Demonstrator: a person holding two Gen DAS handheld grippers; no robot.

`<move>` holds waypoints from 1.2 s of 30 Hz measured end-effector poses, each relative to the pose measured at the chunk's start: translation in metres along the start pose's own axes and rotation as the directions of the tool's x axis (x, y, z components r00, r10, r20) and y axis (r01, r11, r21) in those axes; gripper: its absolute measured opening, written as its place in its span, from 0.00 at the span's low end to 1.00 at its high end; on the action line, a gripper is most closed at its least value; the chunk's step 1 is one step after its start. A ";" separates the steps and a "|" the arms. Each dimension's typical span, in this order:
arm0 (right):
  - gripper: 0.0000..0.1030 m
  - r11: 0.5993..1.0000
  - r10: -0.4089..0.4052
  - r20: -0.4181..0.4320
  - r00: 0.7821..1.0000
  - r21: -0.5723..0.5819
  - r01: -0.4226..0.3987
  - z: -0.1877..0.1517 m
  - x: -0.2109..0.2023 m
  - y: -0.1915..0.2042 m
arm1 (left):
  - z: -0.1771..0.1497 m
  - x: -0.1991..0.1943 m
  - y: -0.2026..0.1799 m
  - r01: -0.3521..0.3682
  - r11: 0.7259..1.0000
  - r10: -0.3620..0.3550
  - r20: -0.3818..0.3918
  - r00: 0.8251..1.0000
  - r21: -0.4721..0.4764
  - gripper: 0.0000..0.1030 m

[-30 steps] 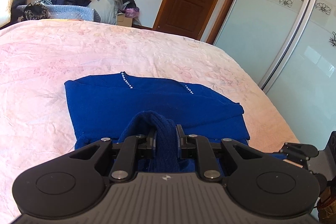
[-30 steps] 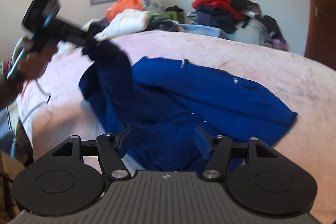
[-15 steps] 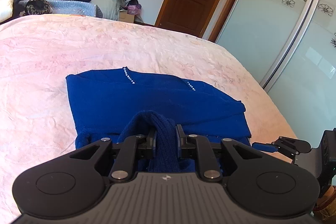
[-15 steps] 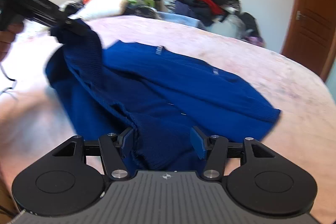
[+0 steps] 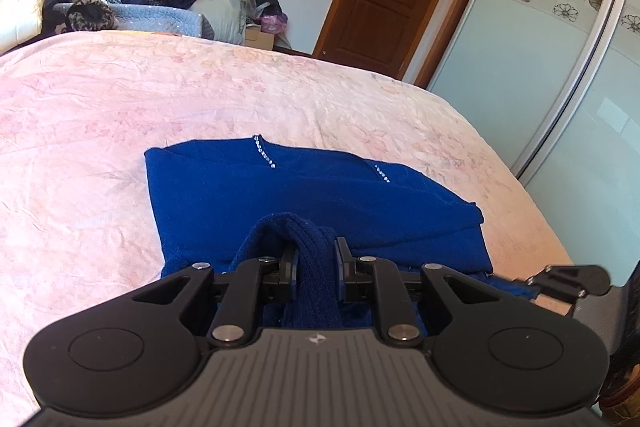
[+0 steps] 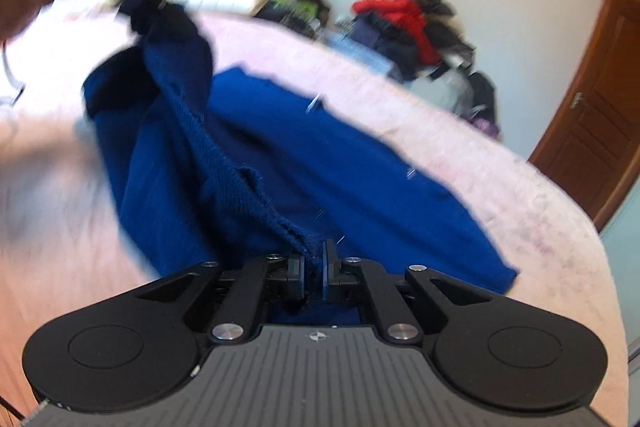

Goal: Fold small clothes
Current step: 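Lower the held hem onto the collar edge with both tools, then open the left tool to release the hem while the right tool opens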

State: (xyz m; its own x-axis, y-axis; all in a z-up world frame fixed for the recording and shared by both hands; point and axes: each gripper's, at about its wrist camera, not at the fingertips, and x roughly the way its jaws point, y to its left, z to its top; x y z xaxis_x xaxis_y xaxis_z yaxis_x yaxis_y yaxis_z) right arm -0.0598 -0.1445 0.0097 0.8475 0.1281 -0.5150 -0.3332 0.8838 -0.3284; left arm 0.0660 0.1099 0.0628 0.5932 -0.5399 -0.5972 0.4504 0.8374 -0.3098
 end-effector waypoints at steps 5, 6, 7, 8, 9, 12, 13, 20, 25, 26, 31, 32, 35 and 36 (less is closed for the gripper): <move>0.07 0.997 -0.073 0.062 0.995 0.016 0.072 0.019 -0.004 -0.027 | 0.014 0.005 -0.008 -0.009 1.000 0.009 0.028 1.000 0.011 0.16; 0.07 0.996 -0.087 0.065 0.994 0.016 0.086 0.022 -0.002 -0.032 | 0.017 0.007 -0.011 -0.014 1.000 0.014 0.035 0.999 0.016 0.16; 0.07 0.995 -0.104 0.070 0.992 0.013 0.103 0.024 0.002 -0.037 | 0.021 0.010 -0.012 -0.018 1.000 0.017 0.040 0.999 0.023 0.16; 0.07 0.993 -0.117 0.070 0.991 0.011 0.117 0.027 0.006 -0.041 | 0.025 0.014 -0.014 -0.025 0.999 0.023 0.045 0.999 0.030 0.16; 0.07 0.992 -0.124 0.066 0.990 0.013 0.124 0.029 0.011 -0.046 | 0.029 0.018 -0.014 -0.033 0.999 0.031 0.048 0.998 0.034 0.16; 0.07 0.990 -0.144 0.050 0.988 0.022 0.143 0.036 0.031 -0.060 | 0.043 0.035 -0.011 -0.049 0.998 0.047 0.039 0.998 0.030 0.16; 0.07 0.989 -0.149 0.041 0.988 0.023 0.148 0.038 0.040 -0.064 | 0.047 0.042 -0.009 -0.051 0.998 0.050 0.032 0.998 0.029 0.16; 0.07 0.986 -0.158 -0.043 0.987 0.039 0.159 0.038 0.098 -0.088 | 0.065 0.093 0.010 -0.121 0.993 0.121 0.001 0.993 0.009 0.16; 0.07 0.987 -0.133 -0.115 0.984 0.072 0.142 0.028 0.134 -0.094 | 0.072 0.120 0.041 -0.155 0.985 0.152 -0.049 0.987 -0.071 0.16; 0.08 0.987 -0.131 -0.123 0.984 0.081 0.141 0.026 0.139 -0.095 | 0.071 0.120 0.049 -0.155 0.982 0.150 -0.056 0.987 -0.110 0.16; 0.17 0.980 -0.082 -0.144 0.986 0.168 0.106 0.021 0.153 -0.107 | 0.063 0.104 0.072 -0.134 0.977 0.127 -0.053 0.991 -0.165 0.28; 0.17 0.978 -0.068 -0.144 0.987 0.183 0.095 0.019 0.154 -0.109 | 0.061 0.098 0.072 -0.141 0.980 0.136 -0.046 0.990 -0.142 0.41; 0.19 0.977 -0.058 -0.146 0.988 0.195 0.086 0.018 0.157 -0.110 | 0.054 0.079 0.061 -0.186 0.983 0.186 0.015 0.982 0.002 0.70; 0.20 0.977 -0.058 -0.144 0.988 0.194 0.085 0.017 0.158 -0.110 | 0.052 0.073 0.055 -0.197 0.978 0.196 0.028 0.980 0.061 0.70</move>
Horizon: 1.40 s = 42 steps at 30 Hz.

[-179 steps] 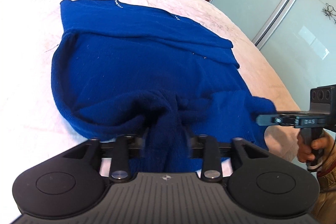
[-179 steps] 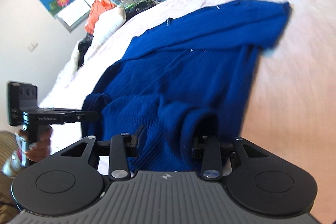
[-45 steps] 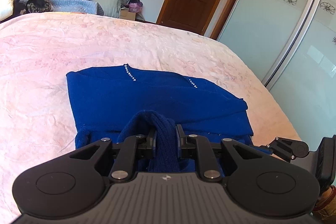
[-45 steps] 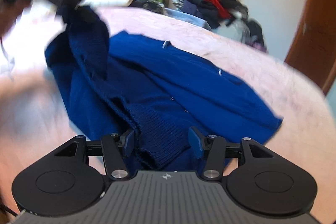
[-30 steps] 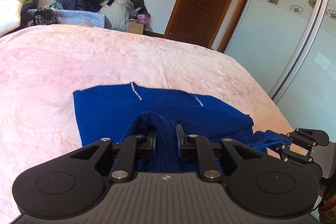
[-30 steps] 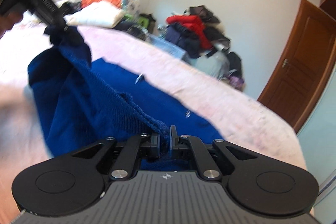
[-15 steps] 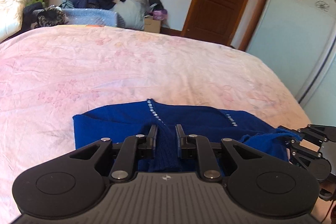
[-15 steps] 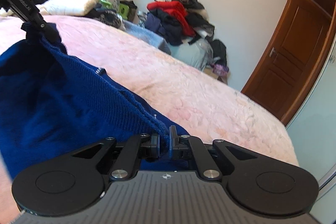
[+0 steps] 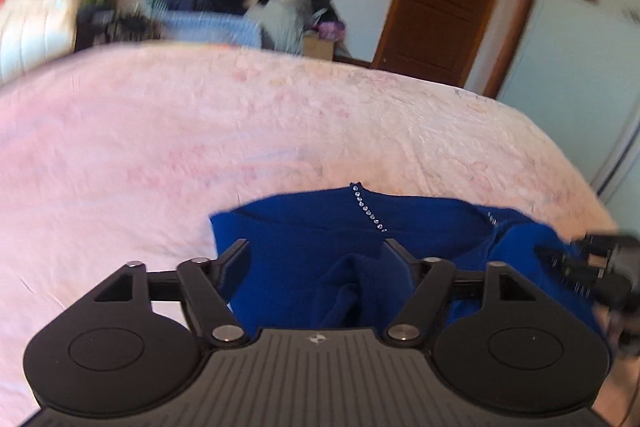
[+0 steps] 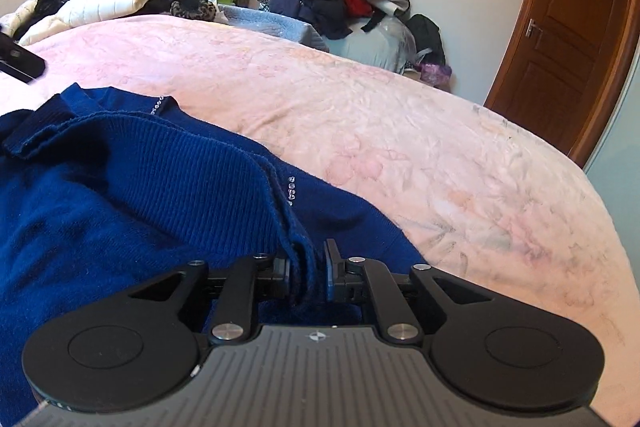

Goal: Fold small clothes
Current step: 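Open the left tool to release the hem while the right tool opens, then withdraw both open tools up from the folded sweater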

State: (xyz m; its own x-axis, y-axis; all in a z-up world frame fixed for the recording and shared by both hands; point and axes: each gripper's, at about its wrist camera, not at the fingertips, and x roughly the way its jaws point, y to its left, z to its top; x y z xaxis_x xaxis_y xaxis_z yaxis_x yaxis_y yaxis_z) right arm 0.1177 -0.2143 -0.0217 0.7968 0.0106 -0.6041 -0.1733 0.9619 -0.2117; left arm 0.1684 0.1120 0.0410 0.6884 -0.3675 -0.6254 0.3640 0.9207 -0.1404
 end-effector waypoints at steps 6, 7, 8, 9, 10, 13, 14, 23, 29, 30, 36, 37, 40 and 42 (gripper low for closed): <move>0.27 0.999 0.015 0.001 1.000 0.036 -0.015 -0.004 0.003 -0.004 | -0.017 -0.019 -0.027 0.217 0.975 -0.211 -0.106 0.972 0.052 0.70; 0.28 0.999 0.017 -0.002 1.000 0.039 -0.017 -0.005 0.003 -0.005 | -0.021 -0.018 -0.032 0.236 0.971 -0.229 -0.122 0.966 0.043 0.70; 0.28 0.999 0.019 -0.002 1.000 0.038 -0.019 -0.006 0.003 -0.004 | -0.027 -0.014 -0.036 0.254 0.967 -0.247 -0.144 0.958 0.026 0.70; 0.29 0.999 0.019 -0.001 1.000 0.034 -0.019 -0.006 0.003 -0.004 | -0.031 -0.009 -0.039 0.272 0.962 -0.267 -0.165 0.950 0.010 0.70; 0.30 0.999 0.017 -0.001 1.000 0.028 -0.017 -0.006 0.003 -0.003 | -0.036 -0.003 -0.042 0.289 0.957 -0.284 -0.185 0.941 -0.002 0.70; 0.30 1.000 0.014 -0.002 1.000 0.015 -0.014 -0.005 0.003 -0.003 | -0.041 0.019 -0.051 0.248 0.969 -0.238 -0.229 0.944 0.015 0.70; 0.30 1.000 0.011 -0.001 1.000 0.014 -0.011 -0.005 0.003 -0.003 | -0.038 0.027 -0.052 0.217 0.976 -0.204 -0.230 0.952 0.033 0.69; 0.56 0.996 -0.050 0.025 0.998 0.071 0.048 0.001 0.015 -0.019 | 0.035 0.074 -0.025 -0.202 0.979 0.201 -0.005 0.979 -0.014 0.59; 0.66 0.963 -0.186 0.083 0.979 0.215 0.164 -0.001 -0.001 -0.055 | 0.020 0.053 -0.011 -0.159 0.986 0.157 -0.057 0.986 -0.041 0.64; 0.66 0.953 -0.181 0.089 0.979 0.262 0.152 -0.004 -0.006 -0.065 | 0.013 0.049 -0.011 -0.152 0.988 0.150 -0.064 0.987 -0.027 0.64; 0.67 0.837 0.100 0.077 0.992 0.533 -0.126 -0.034 -0.004 -0.108 | -0.022 0.027 -0.006 -0.067 0.998 0.067 -0.078 0.995 0.001 0.64; 0.67 0.821 0.136 0.080 0.987 0.549 -0.158 -0.036 0.001 -0.107 | -0.023 0.026 -0.007 -0.059 0.998 0.059 -0.070 0.996 0.007 0.64; 0.67 0.808 0.196 0.087 0.977 0.549 -0.211 -0.029 0.019 -0.094 | -0.016 0.029 -0.013 -0.038 0.999 0.039 -0.041 0.998 0.024 0.64; 0.67 0.819 0.226 0.077 0.971 0.525 -0.232 -0.019 0.033 -0.083 | -0.007 0.038 -0.018 -0.014 0.999 0.015 -0.026 1.000 0.035 0.64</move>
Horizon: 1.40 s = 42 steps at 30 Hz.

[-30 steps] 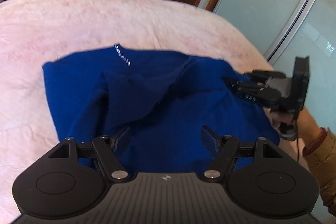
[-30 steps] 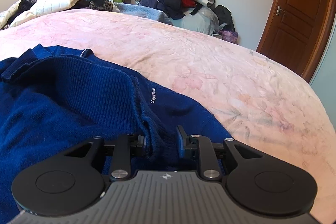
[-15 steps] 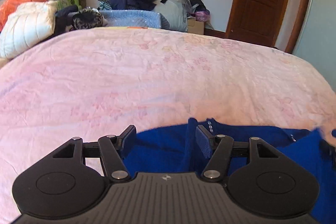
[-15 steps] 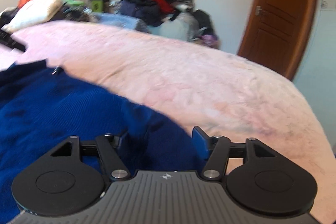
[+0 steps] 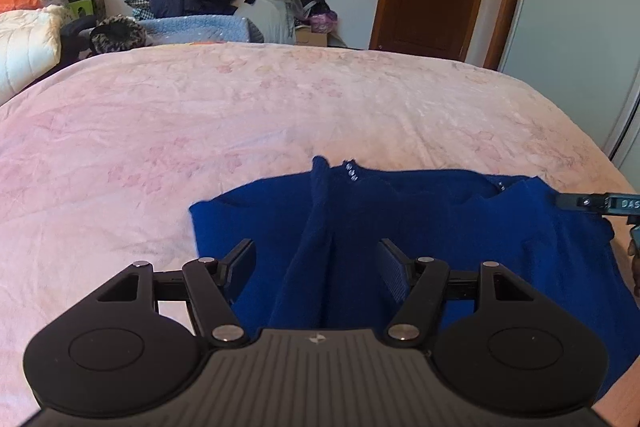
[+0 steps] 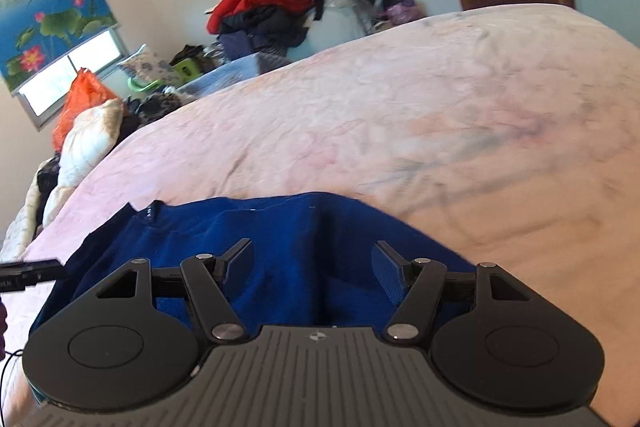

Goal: Fold small clothes
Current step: 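Withdraw both open tools up from the folded sweater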

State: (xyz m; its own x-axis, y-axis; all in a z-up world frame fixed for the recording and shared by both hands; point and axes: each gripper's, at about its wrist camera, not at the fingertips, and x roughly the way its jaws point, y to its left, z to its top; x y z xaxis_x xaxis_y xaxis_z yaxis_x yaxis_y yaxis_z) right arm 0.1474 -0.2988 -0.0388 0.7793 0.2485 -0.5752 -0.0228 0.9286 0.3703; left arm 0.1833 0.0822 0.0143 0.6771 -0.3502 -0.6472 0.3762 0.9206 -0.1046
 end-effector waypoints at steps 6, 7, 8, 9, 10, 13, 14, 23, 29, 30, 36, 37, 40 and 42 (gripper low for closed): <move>0.09 0.999 -0.020 -0.027 0.999 0.025 0.021 0.010 0.028 0.010 | 0.017 0.043 -0.002 -0.040 0.999 0.039 -0.054 0.998 -0.016 0.26; 0.08 0.999 -0.009 -0.018 1.000 0.038 0.010 0.011 0.027 0.008 | 0.016 0.051 0.001 -0.047 0.999 0.044 -0.097 0.994 -0.022 0.14; 0.07 0.999 -0.009 -0.005 1.000 0.043 0.009 0.011 0.024 0.006 | 0.015 0.056 0.003 -0.053 0.998 0.048 -0.120 0.992 -0.035 0.07; 0.07 0.999 -0.015 0.011 1.000 0.035 0.015 0.010 0.019 0.005 | 0.013 0.057 0.005 -0.056 0.997 0.050 -0.114 0.992 -0.048 0.06; 0.07 1.000 -0.019 0.027 0.999 0.020 0.019 0.010 0.015 0.006 | 0.011 0.055 0.006 -0.048 0.998 0.044 -0.091 0.995 -0.043 0.04; 0.06 0.999 -0.030 0.067 0.997 0.023 0.028 0.013 0.006 0.003 | 0.015 0.049 0.008 -0.102 0.993 0.099 -0.052 0.994 -0.059 0.03; 0.06 0.999 -0.046 0.070 0.996 0.020 0.045 0.014 0.007 0.002 | 0.016 0.050 0.010 -0.116 0.991 0.113 -0.051 0.992 -0.066 0.03; 0.55 0.981 -0.163 0.095 0.982 -0.093 0.171 -0.003 -0.023 0.014 | 0.000 0.027 0.017 -0.169 0.985 0.165 -0.086 0.983 -0.035 0.06; 0.56 0.996 -0.062 0.035 0.997 -0.066 0.064 -0.041 -0.093 0.011 | -0.041 -0.016 0.020 -0.114 0.993 0.111 -0.096 0.989 -0.031 0.10; 0.56 0.997 -0.042 0.014 0.999 -0.057 0.042 -0.050 -0.101 0.011 | -0.048 -0.022 0.020 -0.112 0.993 0.109 -0.095 0.990 -0.032 0.10; 0.40 0.999 0.018 -0.100 0.995 -0.025 -0.020 -0.104 -0.121 0.021 | -0.081 -0.050 0.012 -0.155 0.988 0.155 -0.052 0.986 0.020 0.11; 0.24 0.999 0.012 -0.115 0.993 -0.042 -0.017 -0.109 -0.121 0.024 | -0.085 -0.049 0.010 -0.174 0.984 0.176 -0.052 0.983 0.045 0.10; 0.09 0.991 -0.056 -0.103 0.993 -0.123 0.043 -0.115 -0.127 0.037 | -0.090 -0.051 0.005 -0.237 0.968 0.241 -0.044 0.970 0.087 0.11; 0.10 0.976 -0.119 -0.105 0.987 -0.195 0.097 -0.113 -0.130 0.046 | -0.088 -0.057 0.004 -0.249 0.965 0.252 -0.031 0.967 0.087 0.11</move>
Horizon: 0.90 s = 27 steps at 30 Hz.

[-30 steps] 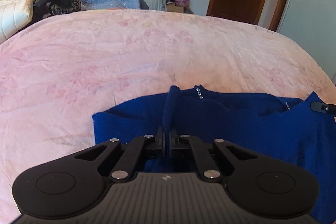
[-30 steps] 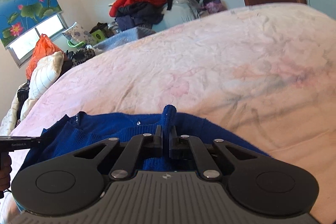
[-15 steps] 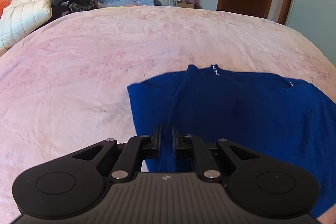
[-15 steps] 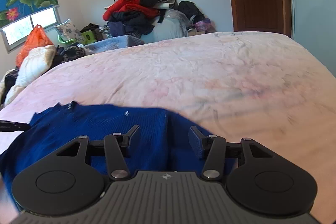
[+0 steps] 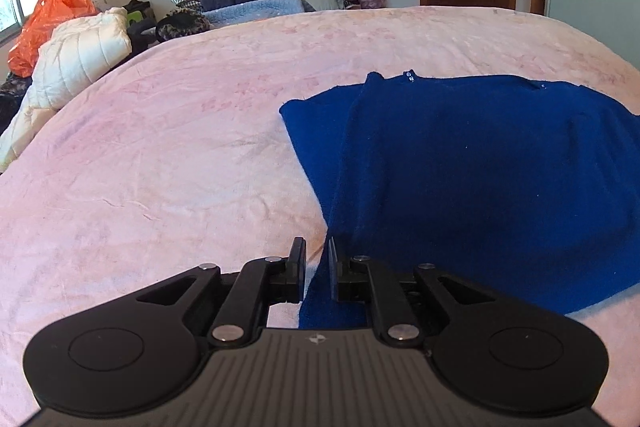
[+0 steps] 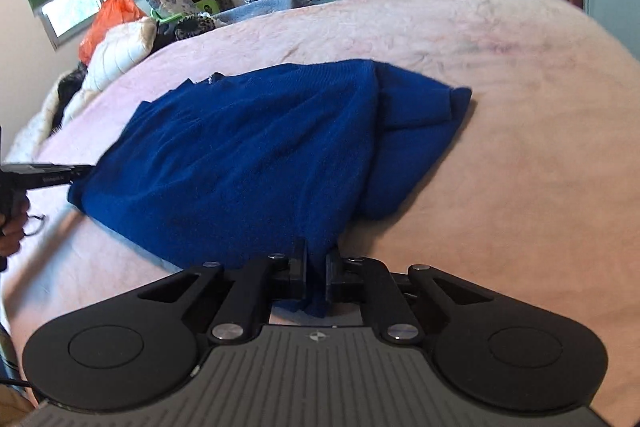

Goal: Fold small clothes
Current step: 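Withdraw both open tools up from the folded sweater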

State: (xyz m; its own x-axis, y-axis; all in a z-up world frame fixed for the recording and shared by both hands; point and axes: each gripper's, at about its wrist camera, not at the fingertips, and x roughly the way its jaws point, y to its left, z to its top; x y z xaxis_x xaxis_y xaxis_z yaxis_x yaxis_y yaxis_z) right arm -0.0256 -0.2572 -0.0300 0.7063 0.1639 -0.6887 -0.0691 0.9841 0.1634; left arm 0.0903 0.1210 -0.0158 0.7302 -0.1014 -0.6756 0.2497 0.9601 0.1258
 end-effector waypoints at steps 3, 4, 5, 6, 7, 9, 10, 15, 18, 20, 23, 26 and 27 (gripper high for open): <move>0.41 0.989 -0.115 0.048 0.992 -0.088 0.119 0.007 -0.010 0.018 | 0.006 -0.011 0.000 0.005 1.000 -0.004 0.022 1.000 -0.020 0.11; 0.46 0.983 -0.144 0.091 0.985 -0.105 0.154 0.012 -0.014 0.025 | 0.009 -0.015 -0.001 0.015 1.000 -0.014 0.029 0.999 -0.028 0.11; 0.49 0.977 -0.166 0.144 0.976 -0.114 0.183 0.017 -0.018 0.030 | 0.012 -0.019 -0.004 0.031 0.999 -0.030 0.038 0.999 -0.037 0.11; 0.49 0.974 -0.171 0.179 0.969 -0.117 0.194 0.022 -0.019 0.035 | 0.015 -0.021 -0.007 0.047 0.998 -0.045 0.043 0.998 -0.043 0.11; 0.50 0.977 -0.147 0.192 0.970 -0.123 0.172 0.028 -0.016 0.039 | 0.017 -0.021 -0.012 0.063 0.997 -0.061 0.043 0.997 -0.046 0.11; 0.50 0.989 -0.068 0.167 0.984 -0.122 0.089 0.035 -0.003 0.045 | 0.018 -0.018 -0.023 0.082 0.995 -0.081 0.025 0.996 -0.061 0.11; 0.51 0.992 -0.037 0.149 0.988 -0.117 0.055 0.036 0.005 0.047 | 0.018 -0.016 -0.028 0.090 0.994 -0.090 0.016 0.996 -0.065 0.11; 0.72 0.985 -0.091 0.055 0.994 -0.143 0.098 0.027 0.040 0.063 | 0.007 -0.001 -0.052 0.070 0.993 -0.075 -0.045 0.996 -0.093 0.27; 0.85 0.984 -0.113 0.060 0.992 -0.135 0.120 0.010 0.043 0.072 | 0.000 0.002 -0.063 0.031 0.994 -0.035 -0.034 0.999 -0.102 0.69; 0.93 0.983 -0.111 0.065 0.992 -0.143 0.120 0.003 0.045 0.076 | -0.004 -0.001 -0.070 0.005 0.995 -0.005 -0.005 1.000 -0.096 0.77; 0.98 0.975 -0.139 0.081 0.987 -0.164 0.151 -0.005 0.048 0.080 | -0.007 0.002 -0.079 -0.033 0.997 0.031 -0.017 0.999 -0.072 0.77; 0.99 0.977 -0.141 0.090 0.986 -0.151 0.153 -0.005 0.051 0.078 | -0.009 0.002 -0.081 -0.044 0.996 0.044 -0.009 0.999 -0.083 0.79; 0.99 0.977 -0.139 0.092 0.986 -0.150 0.152 -0.005 0.051 0.078 | -0.010 0.002 -0.080 -0.046 0.995 0.045 -0.009 0.999 -0.085 0.80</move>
State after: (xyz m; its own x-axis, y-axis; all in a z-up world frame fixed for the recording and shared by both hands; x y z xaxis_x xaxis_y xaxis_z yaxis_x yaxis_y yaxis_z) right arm 0.0014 -0.1720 -0.0561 0.7710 0.0185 -0.6366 -0.0658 0.9965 -0.0508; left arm 0.0656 0.0461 -0.0349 0.7352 -0.0558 -0.6756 0.1613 0.9824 0.0944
